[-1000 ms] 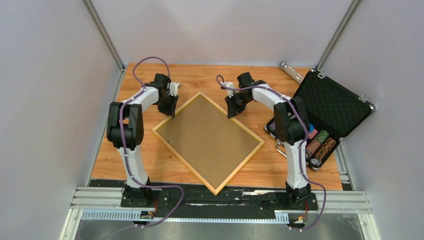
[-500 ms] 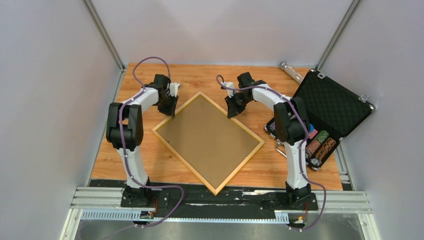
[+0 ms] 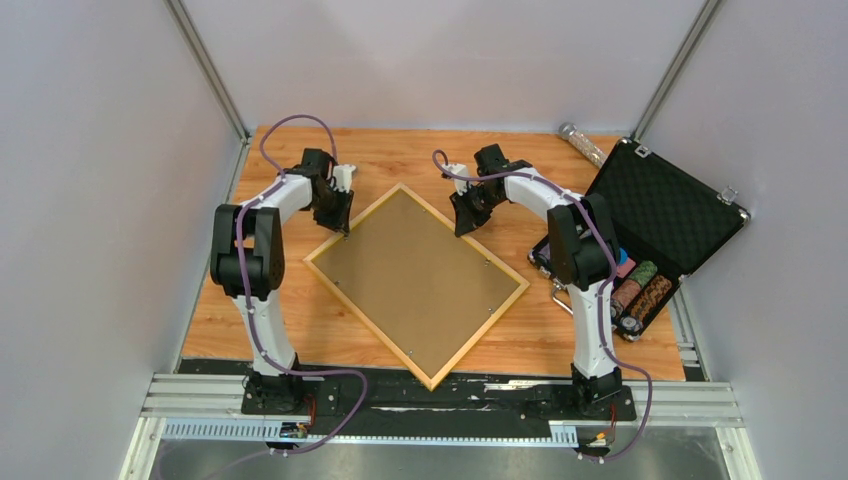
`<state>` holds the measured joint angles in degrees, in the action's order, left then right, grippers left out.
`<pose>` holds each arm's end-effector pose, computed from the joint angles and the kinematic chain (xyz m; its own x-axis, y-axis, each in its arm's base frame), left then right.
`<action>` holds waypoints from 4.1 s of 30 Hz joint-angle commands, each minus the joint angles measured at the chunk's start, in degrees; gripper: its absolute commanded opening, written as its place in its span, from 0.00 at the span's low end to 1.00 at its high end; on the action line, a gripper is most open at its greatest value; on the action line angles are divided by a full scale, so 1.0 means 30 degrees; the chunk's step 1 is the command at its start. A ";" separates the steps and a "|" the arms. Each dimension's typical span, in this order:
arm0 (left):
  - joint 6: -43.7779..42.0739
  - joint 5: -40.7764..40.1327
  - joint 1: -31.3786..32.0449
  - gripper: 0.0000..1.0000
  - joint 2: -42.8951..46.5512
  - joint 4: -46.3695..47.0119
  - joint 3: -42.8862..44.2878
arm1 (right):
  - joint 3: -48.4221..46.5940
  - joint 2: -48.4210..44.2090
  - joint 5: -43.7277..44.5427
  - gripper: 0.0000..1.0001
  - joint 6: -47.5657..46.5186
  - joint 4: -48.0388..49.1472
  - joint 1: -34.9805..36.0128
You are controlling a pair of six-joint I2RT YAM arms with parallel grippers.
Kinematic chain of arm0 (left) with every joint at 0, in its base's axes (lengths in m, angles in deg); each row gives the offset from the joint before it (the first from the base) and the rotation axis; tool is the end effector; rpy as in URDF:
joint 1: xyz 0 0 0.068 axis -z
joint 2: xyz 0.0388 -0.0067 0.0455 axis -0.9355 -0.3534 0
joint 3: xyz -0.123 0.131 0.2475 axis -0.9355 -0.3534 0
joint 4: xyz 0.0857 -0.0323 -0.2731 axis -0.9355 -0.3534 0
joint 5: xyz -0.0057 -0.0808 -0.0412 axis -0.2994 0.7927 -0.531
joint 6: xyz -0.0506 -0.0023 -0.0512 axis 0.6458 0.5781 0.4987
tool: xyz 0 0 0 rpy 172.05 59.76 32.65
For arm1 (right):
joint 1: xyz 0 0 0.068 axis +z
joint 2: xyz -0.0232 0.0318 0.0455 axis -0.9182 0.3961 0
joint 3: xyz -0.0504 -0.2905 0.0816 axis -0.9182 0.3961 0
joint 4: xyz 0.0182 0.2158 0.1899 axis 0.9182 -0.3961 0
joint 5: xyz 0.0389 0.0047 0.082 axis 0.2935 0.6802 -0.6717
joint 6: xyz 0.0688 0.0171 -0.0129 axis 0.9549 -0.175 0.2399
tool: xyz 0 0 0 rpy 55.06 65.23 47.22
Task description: Put the photo into the frame
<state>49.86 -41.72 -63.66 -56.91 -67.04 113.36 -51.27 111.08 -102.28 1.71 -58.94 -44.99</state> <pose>0.4427 -0.0564 0.1642 -0.8981 0.2079 -0.3874 0.2844 0.9467 -0.1511 0.4602 0.2161 0.1515 -0.6129 -0.6150 -0.4961 -0.7872 0.5296 0.3160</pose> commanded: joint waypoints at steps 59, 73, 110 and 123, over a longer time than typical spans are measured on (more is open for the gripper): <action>0.0406 0.0676 -0.1826 0.71 0.0515 -0.2499 -0.0012 | 0.1086 0.1210 0.1143 0.01 -0.0791 -0.1287 -0.0017; 0.1202 0.1816 -0.3099 0.78 0.1287 -0.2154 0.0026 | 0.1094 0.1238 0.1106 0.02 -0.0813 -0.1302 -0.0009; 0.1466 0.0468 -0.1805 0.72 0.0574 -0.0325 -0.0723 | 0.1089 0.1223 0.1168 0.02 -0.0853 -0.1292 -0.0017; 0.0811 -0.1397 -0.0711 0.66 0.0685 0.0644 -0.1962 | 0.1107 0.1222 0.1135 0.02 -0.0835 -0.1293 -0.0046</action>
<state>53.80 -42.50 -66.48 -54.81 -66.39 109.91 -50.89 111.08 -103.18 1.69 -57.80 -44.71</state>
